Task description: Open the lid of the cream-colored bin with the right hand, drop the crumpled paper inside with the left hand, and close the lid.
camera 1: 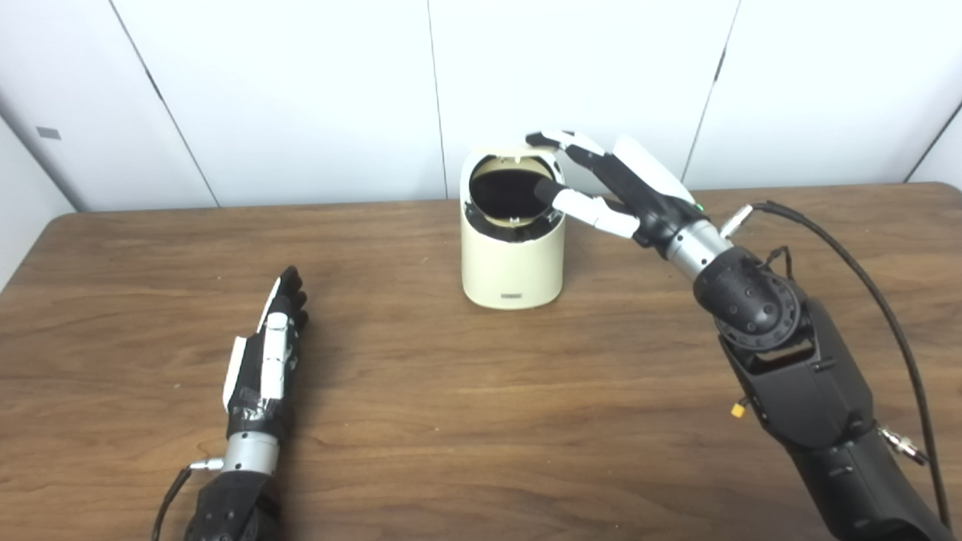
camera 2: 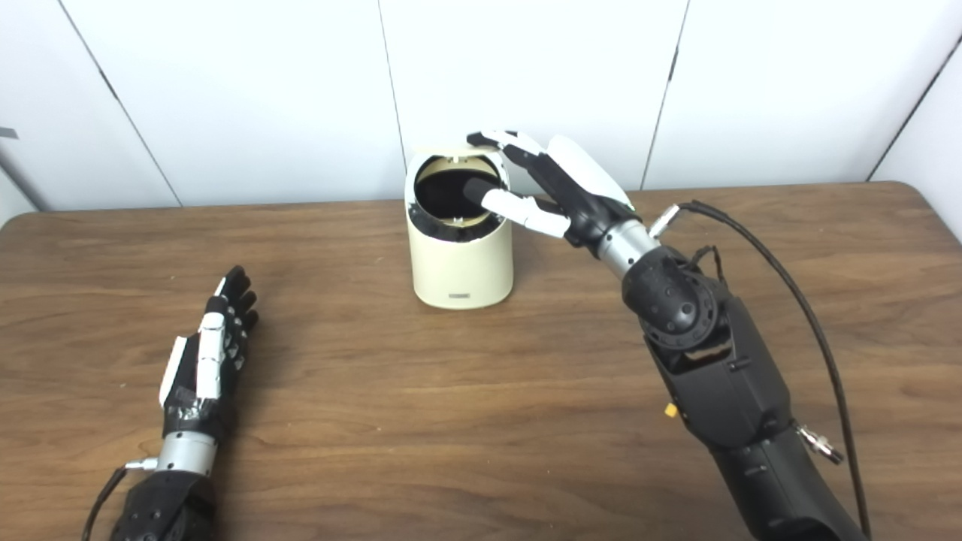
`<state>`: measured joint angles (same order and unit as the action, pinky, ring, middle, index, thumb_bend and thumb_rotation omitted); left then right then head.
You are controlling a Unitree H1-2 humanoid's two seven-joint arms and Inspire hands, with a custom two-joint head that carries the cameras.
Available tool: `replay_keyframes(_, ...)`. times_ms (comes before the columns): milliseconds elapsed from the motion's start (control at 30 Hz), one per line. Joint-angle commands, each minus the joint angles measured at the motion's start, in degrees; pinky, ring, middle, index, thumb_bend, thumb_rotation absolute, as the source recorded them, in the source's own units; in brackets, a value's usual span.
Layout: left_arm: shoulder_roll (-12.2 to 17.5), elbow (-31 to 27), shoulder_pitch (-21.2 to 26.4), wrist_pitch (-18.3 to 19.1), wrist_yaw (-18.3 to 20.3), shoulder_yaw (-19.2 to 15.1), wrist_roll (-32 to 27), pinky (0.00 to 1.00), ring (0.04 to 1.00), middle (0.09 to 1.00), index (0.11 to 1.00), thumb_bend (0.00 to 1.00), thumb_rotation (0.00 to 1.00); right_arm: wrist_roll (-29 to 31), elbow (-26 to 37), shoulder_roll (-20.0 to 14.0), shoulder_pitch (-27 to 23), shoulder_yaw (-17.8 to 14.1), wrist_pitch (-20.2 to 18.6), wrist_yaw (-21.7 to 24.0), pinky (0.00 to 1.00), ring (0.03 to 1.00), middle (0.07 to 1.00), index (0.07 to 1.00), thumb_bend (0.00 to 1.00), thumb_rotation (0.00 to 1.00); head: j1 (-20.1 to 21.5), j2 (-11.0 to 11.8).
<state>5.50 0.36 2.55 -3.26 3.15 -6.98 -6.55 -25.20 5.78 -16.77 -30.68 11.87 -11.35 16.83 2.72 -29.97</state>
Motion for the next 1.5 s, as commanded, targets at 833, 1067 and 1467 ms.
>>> replay_keyframes(833,-2.2,0.4,-0.9,-0.5,-0.4,1.0,-0.3,0.98,1.000,1.000,1.000,0.46,1.00,-9.8,-0.4,-2.4,-1.8,9.4,2.9,2.9,0.99,1.000,0.975,0.937,0.66,1.00,-1.2,-1.3)
replay_keyframes(1067,-2.2,-0.1,-1.0,0.0,-0.3,1.1,-0.2,0.98,1.000,1.000,1.000,0.46,1.00,-11.5,-0.6,-2.9,-1.7,10.1,2.3,3.6,1.00,1.000,0.988,0.950,0.64,1.00,-1.3,-1.9)
replay_keyframes(1467,-2.5,-1.1,-1.1,1.3,-0.6,0.9,-0.6,0.98,1.000,1.000,1.000,0.47,0.99,-13.3,1.1,-4.6,-0.4,10.6,1.6,5.9,1.00,1.000,0.994,0.923,0.61,1.00,-1.6,-2.5)
